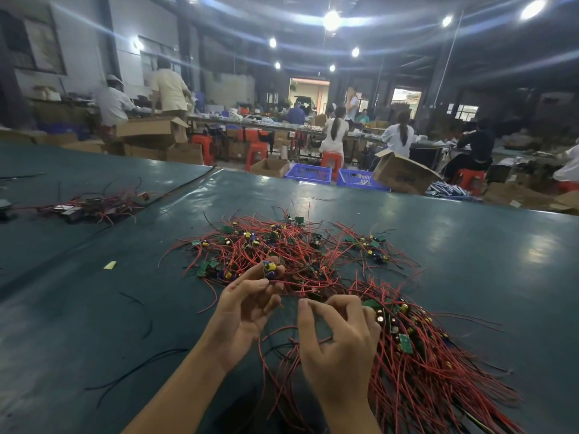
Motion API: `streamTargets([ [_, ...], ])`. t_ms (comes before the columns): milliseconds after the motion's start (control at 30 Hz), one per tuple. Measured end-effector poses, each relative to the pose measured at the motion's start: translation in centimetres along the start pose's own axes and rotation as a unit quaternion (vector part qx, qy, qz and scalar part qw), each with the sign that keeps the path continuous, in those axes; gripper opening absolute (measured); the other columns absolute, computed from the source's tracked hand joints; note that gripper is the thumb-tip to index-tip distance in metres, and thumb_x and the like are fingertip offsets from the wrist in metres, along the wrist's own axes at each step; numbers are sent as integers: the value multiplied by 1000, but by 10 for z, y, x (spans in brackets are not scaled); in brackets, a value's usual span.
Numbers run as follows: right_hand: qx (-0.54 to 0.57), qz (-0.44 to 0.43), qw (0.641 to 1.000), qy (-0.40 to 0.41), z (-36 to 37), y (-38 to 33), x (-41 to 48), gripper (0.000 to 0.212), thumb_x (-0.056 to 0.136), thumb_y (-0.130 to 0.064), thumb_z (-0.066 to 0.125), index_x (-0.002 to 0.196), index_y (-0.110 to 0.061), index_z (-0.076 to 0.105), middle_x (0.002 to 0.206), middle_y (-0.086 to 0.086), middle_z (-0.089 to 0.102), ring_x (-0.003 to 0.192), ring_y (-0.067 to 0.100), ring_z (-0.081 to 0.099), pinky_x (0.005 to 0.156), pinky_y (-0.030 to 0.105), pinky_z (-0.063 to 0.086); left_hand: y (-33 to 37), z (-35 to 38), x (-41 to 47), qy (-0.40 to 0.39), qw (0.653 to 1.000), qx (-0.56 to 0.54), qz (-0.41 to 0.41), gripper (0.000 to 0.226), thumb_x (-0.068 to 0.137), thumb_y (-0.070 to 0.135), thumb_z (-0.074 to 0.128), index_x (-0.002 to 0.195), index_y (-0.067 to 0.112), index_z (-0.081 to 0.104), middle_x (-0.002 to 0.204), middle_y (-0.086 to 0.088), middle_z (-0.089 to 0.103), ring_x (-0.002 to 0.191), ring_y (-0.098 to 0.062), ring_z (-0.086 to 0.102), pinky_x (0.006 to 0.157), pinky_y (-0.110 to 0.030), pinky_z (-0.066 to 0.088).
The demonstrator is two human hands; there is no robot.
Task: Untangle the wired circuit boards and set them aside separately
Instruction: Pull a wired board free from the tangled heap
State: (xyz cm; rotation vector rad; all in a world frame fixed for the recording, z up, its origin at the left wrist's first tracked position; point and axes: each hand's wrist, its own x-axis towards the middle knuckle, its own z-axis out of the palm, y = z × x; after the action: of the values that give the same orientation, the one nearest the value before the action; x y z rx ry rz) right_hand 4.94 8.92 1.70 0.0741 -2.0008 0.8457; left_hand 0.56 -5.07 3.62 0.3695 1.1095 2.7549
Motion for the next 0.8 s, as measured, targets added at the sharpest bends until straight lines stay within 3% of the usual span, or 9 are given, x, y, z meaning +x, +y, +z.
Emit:
streamTargets([
  [133,169,66,980,-82,2,-8,-1,34,91,-54,51,80,-31,74,64,-10,49,60,10,49,63,28,40,-1,4,0,-49,998,45,16,52,61,0,69,111,14,72,102,-10,71,84,-17,69,71,-25,57],
  [267,292,102,950,-47,-3,-15,2,24,90,-52,55,87,-35,71,70,-1,61,58,10,54,50,23,42,-6,10,-5,-126,977,165,39,50,67,6,72,117,14,68,111,-16,69,106,-29,65,87,-35,54],
  [333,307,108,945,-30,-5,-17,3,16,90,-49,56,92,-42,70,72,-1,66,61,13,60,52,28,49,-9,12,-8,-127,967,214,57,46,70,8,72,116,15,68,116,-17,68,110,-32,63,90,-38,53],
  [400,312,111,943,-22,-5,-17,4,17,91,-44,56,94,-37,71,75,-5,69,66,10,64,57,25,52,-8,15,-11,-121,962,231,75,43,71,11,72,114,12,68,115,-17,68,109,-32,64,90,-39,54],
  [467,312,111,943,-19,-5,-17,4,17,93,-39,55,96,-30,69,76,-8,68,66,8,64,58,21,51,-6,19,-14,-97,960,246,93,36,71,21,72,107,14,71,106,-10,71,99,-21,67,82,-30,54],
  [567,297,105,949,-16,-5,-19,2,21,95,-38,52,93,-24,68,72,-3,65,63,18,62,54,33,52,-4,25,-17,-54,946,278,156,20,73,28,73,92,21,75,88,-2,74,80,-10,68,70,-19,53],
  [700,277,89,956,26,-8,-21,4,16,97,-32,49,92,-30,64,72,-8,63,61,10,60,53,17,47,-3,32,-21,-65,910,323,252,16,77,24,75,93,22,74,94,-6,74,82,-19,70,72,-24,56],
  [800,286,128,949,36,-8,-22,6,20,100,-26,50,84,-28,63,69,-3,62,54,4,54,48,15,42,-6,35,-21,-47,915,305,260,24,75,20,78,97,25,69,97,-9,74,88,-21,71,74,-22,55],
])
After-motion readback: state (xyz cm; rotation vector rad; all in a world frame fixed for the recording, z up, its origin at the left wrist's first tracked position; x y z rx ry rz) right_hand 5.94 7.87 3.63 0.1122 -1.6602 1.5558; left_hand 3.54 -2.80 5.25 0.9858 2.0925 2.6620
